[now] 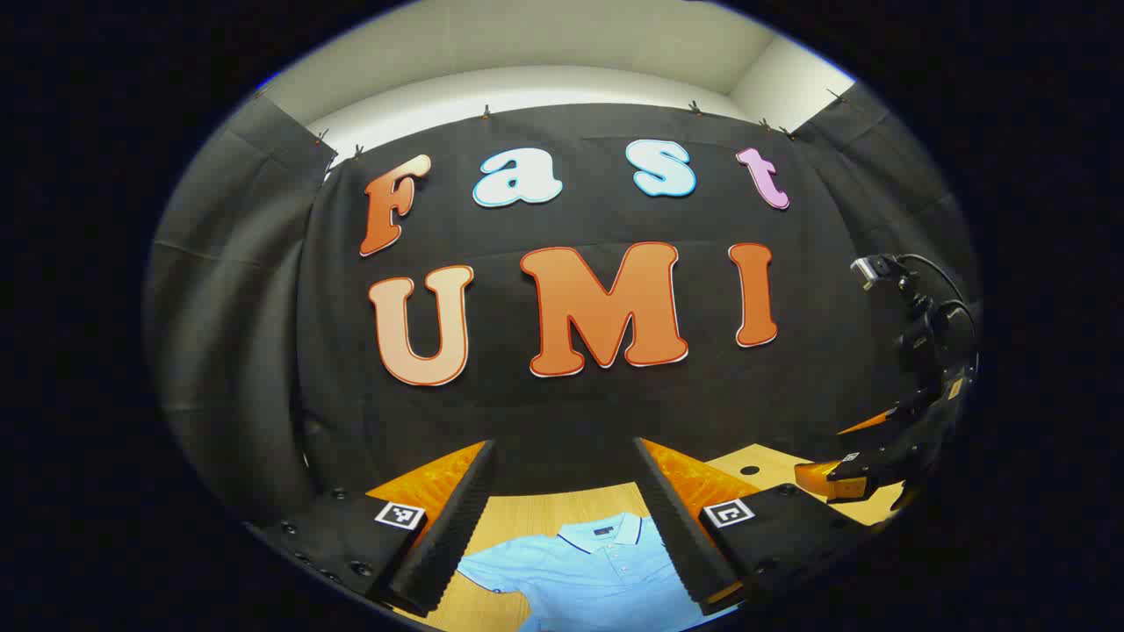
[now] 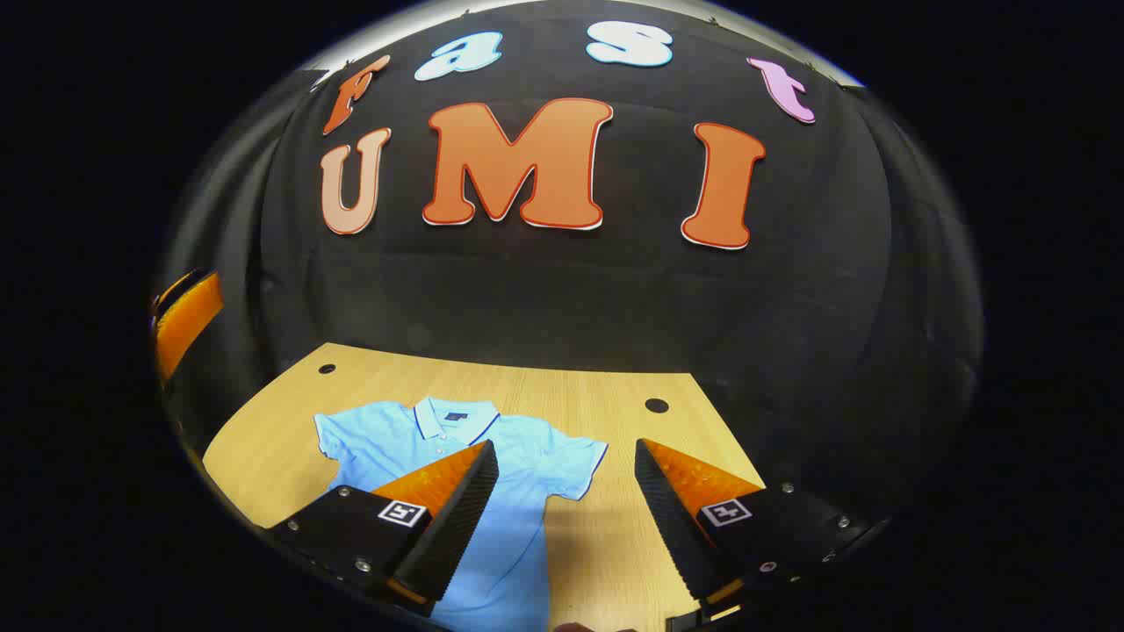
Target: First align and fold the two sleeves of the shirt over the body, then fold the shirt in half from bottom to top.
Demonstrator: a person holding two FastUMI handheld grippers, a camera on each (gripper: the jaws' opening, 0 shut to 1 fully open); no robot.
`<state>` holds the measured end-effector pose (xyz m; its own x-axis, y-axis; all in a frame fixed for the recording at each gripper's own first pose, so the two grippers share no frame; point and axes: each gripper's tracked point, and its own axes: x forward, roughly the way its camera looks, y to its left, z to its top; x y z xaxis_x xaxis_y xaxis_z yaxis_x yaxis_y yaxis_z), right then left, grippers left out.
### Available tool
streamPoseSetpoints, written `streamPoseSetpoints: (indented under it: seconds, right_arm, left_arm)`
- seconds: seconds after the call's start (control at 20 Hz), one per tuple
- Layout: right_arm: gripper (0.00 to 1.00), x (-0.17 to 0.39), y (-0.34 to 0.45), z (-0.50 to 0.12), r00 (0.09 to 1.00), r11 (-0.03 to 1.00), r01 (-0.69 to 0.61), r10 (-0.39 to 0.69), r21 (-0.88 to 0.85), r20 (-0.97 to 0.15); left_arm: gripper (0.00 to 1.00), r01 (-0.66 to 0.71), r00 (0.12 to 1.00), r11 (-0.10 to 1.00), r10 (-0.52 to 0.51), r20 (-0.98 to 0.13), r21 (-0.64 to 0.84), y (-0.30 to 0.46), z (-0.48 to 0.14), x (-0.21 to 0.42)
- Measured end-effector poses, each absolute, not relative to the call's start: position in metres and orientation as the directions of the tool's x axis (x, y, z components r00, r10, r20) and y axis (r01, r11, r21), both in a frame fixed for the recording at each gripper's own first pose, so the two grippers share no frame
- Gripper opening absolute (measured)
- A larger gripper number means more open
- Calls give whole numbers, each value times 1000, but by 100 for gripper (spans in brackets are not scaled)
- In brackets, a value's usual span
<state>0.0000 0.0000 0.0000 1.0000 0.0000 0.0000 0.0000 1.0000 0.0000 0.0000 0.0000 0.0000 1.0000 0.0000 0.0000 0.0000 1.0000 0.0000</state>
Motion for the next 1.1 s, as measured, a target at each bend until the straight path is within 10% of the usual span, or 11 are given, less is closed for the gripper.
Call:
streamPoseSetpoints:
  seconds: [0.6, 1.1]
  right_arm:
    - [98, 22, 24, -11, 985, 992, 108, -99, 58, -139]
    - [98, 90, 1, -77, 905, 990, 74, -17, 117, -425]
  left_arm:
    - [99, 135, 990, 988, -131, 51, -78, 43, 3, 22]
    - [100, 10, 1000, 1000, -10, -3, -26, 47, -14, 33]
